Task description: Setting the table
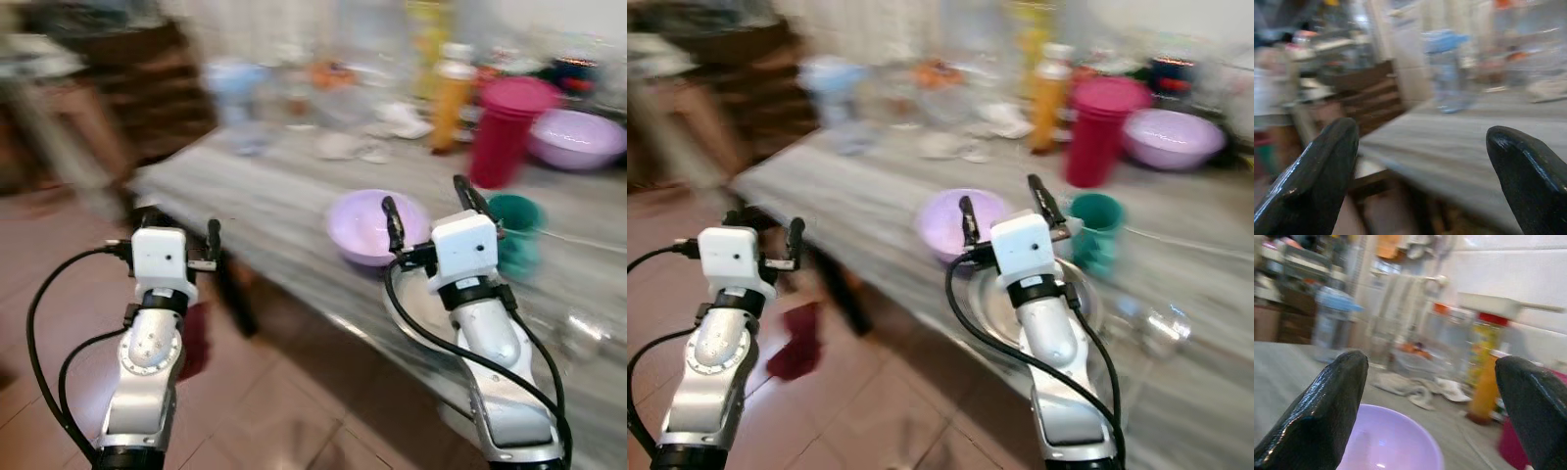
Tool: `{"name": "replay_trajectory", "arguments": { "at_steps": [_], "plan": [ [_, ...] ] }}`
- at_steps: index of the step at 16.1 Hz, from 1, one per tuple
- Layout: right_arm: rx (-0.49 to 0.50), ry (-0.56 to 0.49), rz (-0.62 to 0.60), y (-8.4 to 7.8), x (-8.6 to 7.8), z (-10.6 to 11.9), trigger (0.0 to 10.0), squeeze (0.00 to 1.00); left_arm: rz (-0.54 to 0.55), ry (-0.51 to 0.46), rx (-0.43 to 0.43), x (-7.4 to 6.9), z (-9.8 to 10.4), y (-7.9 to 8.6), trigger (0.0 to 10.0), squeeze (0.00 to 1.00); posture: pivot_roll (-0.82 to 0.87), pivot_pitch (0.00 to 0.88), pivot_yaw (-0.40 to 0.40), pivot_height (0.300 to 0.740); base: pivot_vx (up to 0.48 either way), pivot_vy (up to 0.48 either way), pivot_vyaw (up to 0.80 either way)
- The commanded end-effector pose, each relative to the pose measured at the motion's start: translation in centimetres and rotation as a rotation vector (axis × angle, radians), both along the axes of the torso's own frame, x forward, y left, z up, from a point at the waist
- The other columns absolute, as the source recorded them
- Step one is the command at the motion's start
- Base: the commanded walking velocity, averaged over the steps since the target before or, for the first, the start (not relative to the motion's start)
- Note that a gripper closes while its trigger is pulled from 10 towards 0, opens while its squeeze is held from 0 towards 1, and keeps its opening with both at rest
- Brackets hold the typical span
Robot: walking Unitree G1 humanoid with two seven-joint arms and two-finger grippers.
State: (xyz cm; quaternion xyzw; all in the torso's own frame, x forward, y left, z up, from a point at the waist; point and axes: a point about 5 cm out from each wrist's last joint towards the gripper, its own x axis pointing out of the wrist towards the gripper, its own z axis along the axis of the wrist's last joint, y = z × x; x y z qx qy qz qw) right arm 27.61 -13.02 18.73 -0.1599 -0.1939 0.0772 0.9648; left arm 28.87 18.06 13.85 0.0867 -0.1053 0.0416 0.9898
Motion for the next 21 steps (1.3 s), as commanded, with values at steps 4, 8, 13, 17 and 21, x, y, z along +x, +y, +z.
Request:
{"name": "replay_trajectory", "arguments": {
  "at_steps": [4,8,13,17,21],
  "plan": [
    [0.003,0.003,0.036,0.7,0.3,-0.1,10.0,0.00,0.085,0.026,0.035,0.2,-0.8,1.2,10.0,0.00,-0.17,0.019,0.080,0.740,0.000,0.000,0.80],
    [0.003,0.020,0.108,1.6,0.6,-0.4,10.0,0.00,0.187,0.049,0.083,-0.4,-2.1,2.7,10.0,0.00,-0.13,0.002,0.061,0.740,0.000,0.000,0.80],
    [0.023,0.052,0.135,2.0,1.4,-1.2,10.0,0.00,0.247,0.104,0.078,-1.1,-4.0,3.8,10.0,0.00,-0.10,0.000,0.043,0.740,0.000,0.000,0.80],
    [0.046,0.113,0.153,2.1,1.7,-2.8,10.0,0.00,0.278,0.207,0.051,-1.6,-6.8,4.4,10.0,0.00,-0.08,0.000,0.030,0.740,0.000,0.000,0.80],
    [0.111,0.145,0.116,1.4,2.2,-3.3,10.0,0.00,0.265,0.240,0.013,-1.7,-7.9,4.3,10.0,0.00,-0.07,0.001,0.025,0.740,0.000,0.000,0.20]
  ]
}}
